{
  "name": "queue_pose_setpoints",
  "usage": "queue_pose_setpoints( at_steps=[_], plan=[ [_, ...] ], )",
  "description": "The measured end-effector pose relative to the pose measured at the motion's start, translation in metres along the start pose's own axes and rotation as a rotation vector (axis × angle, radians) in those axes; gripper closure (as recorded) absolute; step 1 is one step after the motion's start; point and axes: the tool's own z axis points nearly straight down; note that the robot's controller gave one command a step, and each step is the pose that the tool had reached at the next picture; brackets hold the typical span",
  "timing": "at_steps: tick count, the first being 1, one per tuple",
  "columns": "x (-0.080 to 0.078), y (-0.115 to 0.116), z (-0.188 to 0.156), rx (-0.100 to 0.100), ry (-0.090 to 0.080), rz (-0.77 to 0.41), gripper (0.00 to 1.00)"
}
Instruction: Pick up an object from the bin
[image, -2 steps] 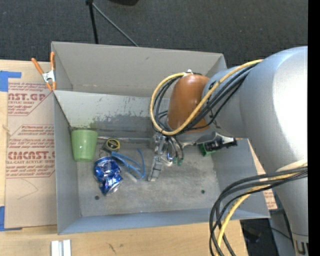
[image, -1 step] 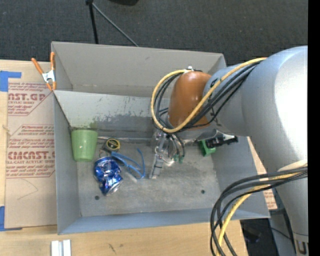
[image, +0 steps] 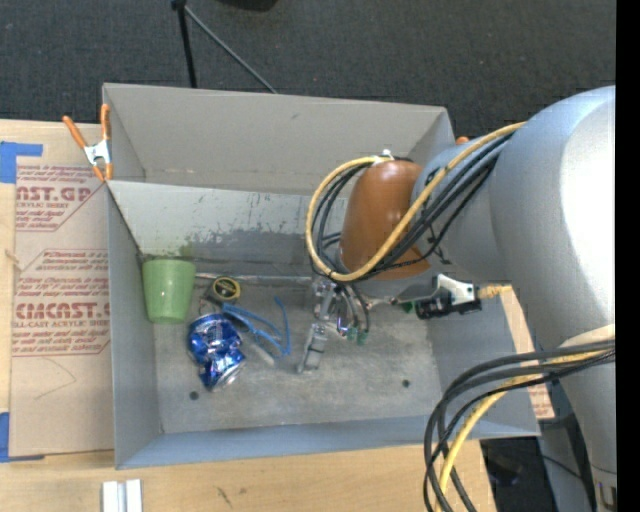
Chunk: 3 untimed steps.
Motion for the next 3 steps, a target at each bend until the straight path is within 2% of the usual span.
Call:
queue_pose_setpoints(
  at_steps=[1,2,3],
  plan=[
    [-0.025,0.008,-0.040,0.000,-0.008,-0.100,0.00],
    [-0.029,0.008,0.011,0.001,0.001,-0.040,0.00],
    [-0.009,0.003,-0.010,0.002,-0.003,-0.140,0.00]
  ],
)
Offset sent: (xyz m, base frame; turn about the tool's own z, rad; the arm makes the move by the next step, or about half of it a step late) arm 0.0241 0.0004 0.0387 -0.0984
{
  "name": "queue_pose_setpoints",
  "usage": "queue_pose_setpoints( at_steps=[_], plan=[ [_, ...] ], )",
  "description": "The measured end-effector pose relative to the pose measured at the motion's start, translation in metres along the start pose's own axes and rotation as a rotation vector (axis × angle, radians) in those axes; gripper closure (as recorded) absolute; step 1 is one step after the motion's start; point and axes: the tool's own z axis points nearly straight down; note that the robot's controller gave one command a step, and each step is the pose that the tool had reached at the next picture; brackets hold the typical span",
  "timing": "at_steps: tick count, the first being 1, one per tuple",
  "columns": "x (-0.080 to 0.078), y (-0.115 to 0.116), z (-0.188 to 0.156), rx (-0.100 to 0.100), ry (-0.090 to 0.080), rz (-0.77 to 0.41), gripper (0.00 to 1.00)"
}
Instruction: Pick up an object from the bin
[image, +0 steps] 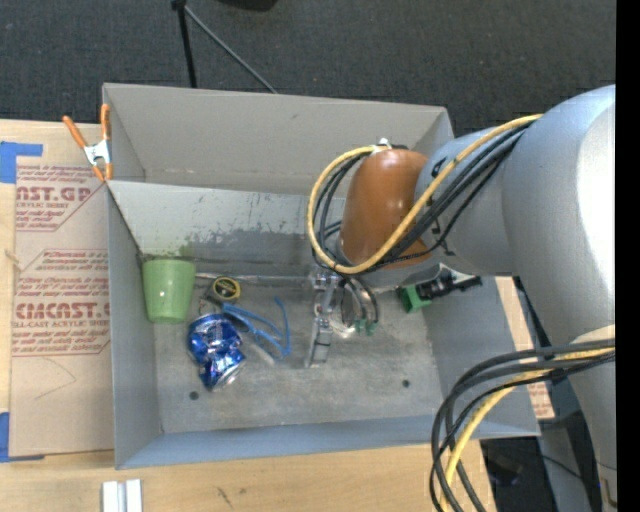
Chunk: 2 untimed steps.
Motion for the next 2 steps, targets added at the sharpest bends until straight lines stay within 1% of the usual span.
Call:
queue_pose_setpoints(
  at_steps=[1,2],
  plan=[
    [0.004,0.000,0.002,0.000,0.000,-0.019,0.00],
    [-0.008,0.001,0.014,-0.002,0.000,0.089,0.00]
  ],
)
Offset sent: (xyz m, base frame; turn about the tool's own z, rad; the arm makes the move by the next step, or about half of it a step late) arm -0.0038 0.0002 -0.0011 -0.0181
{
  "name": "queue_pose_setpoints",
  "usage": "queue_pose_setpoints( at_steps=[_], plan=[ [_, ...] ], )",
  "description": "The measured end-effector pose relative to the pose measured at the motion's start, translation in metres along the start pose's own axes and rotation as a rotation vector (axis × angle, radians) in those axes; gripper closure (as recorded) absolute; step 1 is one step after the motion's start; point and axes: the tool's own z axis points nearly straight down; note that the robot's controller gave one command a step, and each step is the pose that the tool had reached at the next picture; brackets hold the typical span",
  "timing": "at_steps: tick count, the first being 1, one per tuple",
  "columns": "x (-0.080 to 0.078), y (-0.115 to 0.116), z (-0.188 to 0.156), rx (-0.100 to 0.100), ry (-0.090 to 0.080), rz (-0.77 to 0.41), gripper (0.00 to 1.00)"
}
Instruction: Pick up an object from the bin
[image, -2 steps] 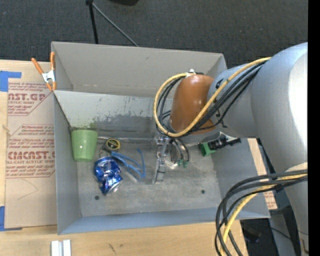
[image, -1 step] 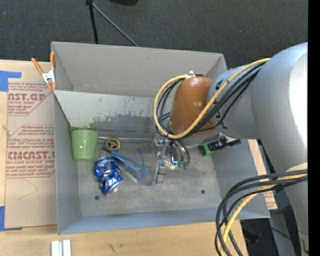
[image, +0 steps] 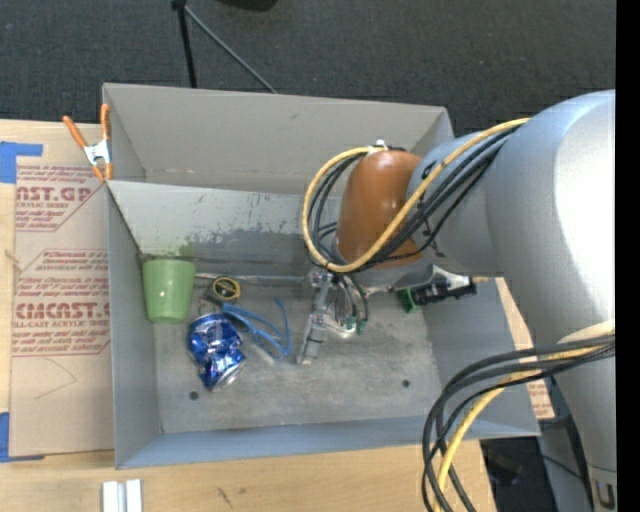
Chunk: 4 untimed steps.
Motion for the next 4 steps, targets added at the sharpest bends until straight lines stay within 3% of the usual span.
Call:
queue_pose_setpoints(
  at_steps=[1,2,3,4],
  plan=[
    [-0.003,-0.004,-0.049,-0.001,-0.005,0.020,0.00],
    [-0.018,-0.063,0.002,0.004,0.002,-0.128,0.00],
    [-0.018,-0.060,0.000,0.001,0.001,-0.129,1.00],
    [-0.006,-0.064,0.002,0.000,-0.011,-0.140,1.00]
  ],
)
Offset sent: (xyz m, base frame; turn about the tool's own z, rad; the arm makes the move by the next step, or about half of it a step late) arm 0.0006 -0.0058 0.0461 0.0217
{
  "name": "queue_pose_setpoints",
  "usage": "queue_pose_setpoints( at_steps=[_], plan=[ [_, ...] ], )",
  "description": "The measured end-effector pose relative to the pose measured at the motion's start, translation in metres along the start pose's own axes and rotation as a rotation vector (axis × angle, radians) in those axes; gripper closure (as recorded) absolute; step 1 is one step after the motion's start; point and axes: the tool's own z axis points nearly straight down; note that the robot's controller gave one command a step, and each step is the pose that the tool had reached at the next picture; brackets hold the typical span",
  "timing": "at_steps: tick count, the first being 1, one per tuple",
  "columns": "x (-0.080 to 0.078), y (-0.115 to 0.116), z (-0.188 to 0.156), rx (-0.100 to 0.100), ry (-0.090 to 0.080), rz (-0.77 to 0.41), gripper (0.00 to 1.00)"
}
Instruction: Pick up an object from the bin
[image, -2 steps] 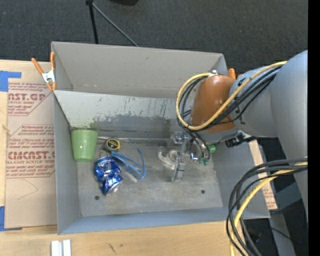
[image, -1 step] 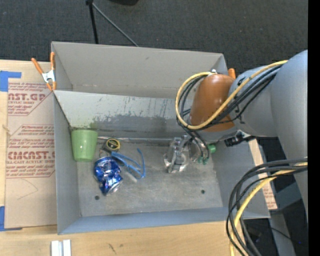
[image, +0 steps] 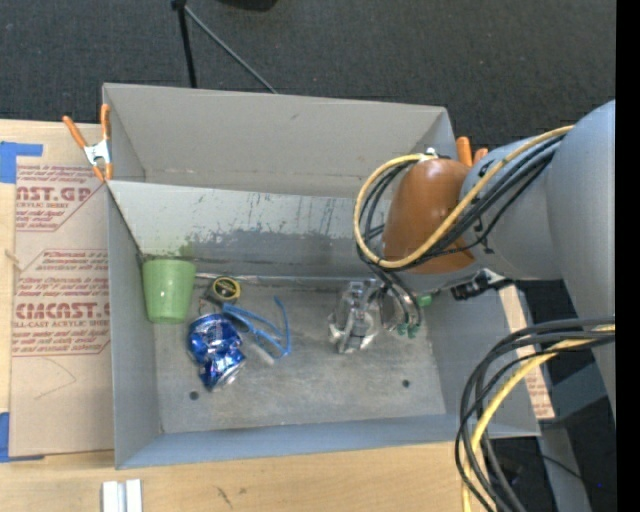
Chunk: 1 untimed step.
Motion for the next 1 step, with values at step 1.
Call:
queue_pose_setpoints(
  at_steps=[1],
  plan=[
    [0.0184,0.0037,-0.1397,0.000,0.003,-0.012,1.00]
  ],
)
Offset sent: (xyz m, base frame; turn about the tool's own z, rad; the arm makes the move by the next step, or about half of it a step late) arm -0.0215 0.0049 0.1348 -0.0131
